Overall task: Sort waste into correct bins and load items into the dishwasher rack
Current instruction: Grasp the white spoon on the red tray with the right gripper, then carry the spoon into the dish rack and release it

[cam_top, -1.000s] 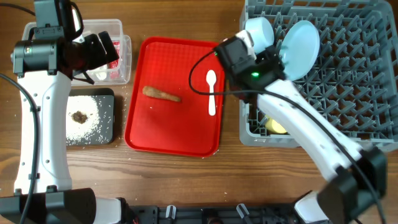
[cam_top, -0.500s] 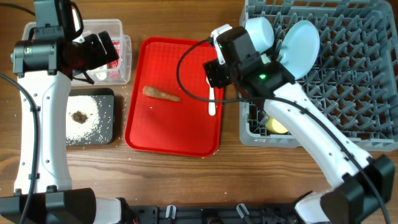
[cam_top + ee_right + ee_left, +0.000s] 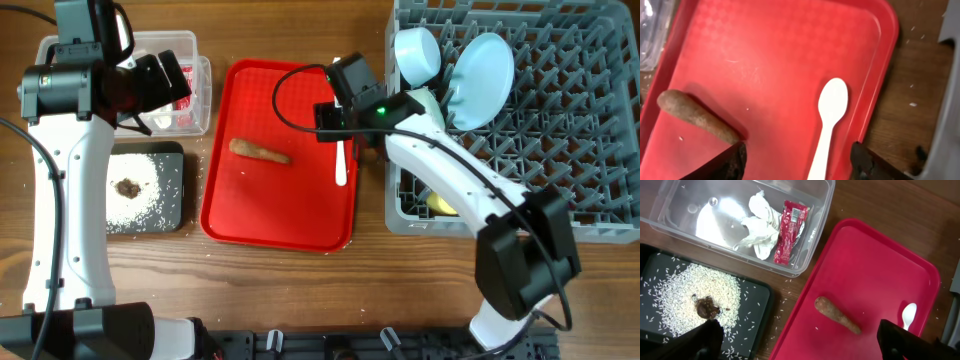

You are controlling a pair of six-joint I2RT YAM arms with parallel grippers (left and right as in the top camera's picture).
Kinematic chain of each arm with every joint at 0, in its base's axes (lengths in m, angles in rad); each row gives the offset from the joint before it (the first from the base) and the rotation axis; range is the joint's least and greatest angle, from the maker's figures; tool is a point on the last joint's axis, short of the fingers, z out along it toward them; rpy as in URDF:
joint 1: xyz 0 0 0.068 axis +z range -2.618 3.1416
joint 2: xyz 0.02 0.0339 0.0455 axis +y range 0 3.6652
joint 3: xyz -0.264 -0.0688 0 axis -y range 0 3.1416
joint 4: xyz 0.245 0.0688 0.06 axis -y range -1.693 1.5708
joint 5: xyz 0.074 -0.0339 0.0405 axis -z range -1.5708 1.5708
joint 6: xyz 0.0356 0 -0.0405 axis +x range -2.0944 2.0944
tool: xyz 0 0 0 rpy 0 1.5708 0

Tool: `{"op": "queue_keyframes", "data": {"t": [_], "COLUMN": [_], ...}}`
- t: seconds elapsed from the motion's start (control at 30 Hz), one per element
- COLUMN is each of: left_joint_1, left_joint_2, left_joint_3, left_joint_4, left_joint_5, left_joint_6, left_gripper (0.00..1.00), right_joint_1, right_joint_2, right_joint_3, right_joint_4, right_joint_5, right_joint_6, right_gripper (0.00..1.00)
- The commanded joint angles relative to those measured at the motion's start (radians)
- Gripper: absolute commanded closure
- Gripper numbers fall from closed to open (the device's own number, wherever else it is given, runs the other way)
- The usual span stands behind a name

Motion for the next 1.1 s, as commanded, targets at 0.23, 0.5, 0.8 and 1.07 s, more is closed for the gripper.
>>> {"op": "queue_keyframes", "data": {"t": [0.23, 0.5, 0.8, 1.07], "left_joint_1": [0.003, 0.003, 0.003, 0.003], "left_joint_2": [0.007, 0.007, 0.007, 0.007], "left_joint_3": [0.001, 0.001, 0.001, 0.001], "left_joint_4": [0.003, 0.003, 0.003, 0.003], "left_joint_5": [-0.006, -0.005, -0.005, -0.006], "left_joint_6": [-0.005, -0.005, -0.005, -0.005], "left_gripper": [0.00, 0.00, 0.00, 0.00], "right_joint_1": [0.001, 0.000, 0.000, 0.000], "right_joint_2": [0.079, 0.190, 0.295, 0.291], "right_joint_3": [0.007, 0.007, 0.007, 0.019], "right_joint_4": [0.022, 0.047, 0.082, 0.060], "right_joint_5": [-0.019, 0.008, 0.022, -0.027], "right_joint_6": [0.095, 0.095, 0.125, 0.169], "right_gripper": [0.41, 0.49, 0.74, 0.96]}}
